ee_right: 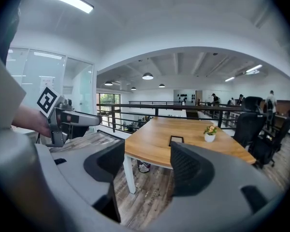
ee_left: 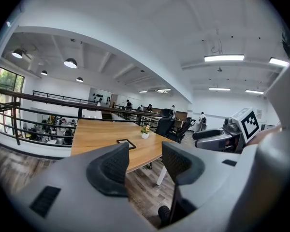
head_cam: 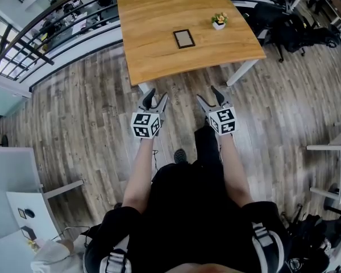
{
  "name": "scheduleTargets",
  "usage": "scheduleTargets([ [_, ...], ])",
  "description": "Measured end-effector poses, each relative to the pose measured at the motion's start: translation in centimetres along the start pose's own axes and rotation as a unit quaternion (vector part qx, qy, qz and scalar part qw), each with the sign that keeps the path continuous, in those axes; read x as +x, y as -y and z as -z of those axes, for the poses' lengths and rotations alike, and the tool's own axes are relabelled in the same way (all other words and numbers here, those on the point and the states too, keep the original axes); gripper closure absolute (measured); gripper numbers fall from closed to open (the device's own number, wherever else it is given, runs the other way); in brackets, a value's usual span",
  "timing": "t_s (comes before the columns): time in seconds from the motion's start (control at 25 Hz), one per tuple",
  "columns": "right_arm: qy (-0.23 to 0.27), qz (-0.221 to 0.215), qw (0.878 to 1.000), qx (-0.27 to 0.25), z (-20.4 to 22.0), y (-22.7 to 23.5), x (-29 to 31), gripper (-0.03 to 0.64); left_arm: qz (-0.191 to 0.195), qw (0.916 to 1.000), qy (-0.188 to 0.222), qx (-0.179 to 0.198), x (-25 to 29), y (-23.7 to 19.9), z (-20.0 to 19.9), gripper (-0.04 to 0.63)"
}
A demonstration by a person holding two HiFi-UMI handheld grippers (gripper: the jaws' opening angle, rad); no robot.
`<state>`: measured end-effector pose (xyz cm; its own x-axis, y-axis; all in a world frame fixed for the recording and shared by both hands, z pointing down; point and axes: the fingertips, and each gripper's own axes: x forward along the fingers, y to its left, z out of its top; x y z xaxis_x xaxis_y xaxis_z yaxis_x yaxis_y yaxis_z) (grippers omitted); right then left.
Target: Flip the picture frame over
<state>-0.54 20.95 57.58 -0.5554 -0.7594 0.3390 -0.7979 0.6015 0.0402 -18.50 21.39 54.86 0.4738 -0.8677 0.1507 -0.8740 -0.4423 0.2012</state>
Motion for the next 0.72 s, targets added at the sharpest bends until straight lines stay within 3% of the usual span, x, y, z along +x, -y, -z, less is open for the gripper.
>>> scheduleTargets([
  [0.72, -0.013, -0.01, 1.0, 0.023, 0.1, 10.2, 6.9, 0.331, -0.014, 0.9997, -0.022, -0.001, 11.5, -1.8, -0.7, 0.376],
])
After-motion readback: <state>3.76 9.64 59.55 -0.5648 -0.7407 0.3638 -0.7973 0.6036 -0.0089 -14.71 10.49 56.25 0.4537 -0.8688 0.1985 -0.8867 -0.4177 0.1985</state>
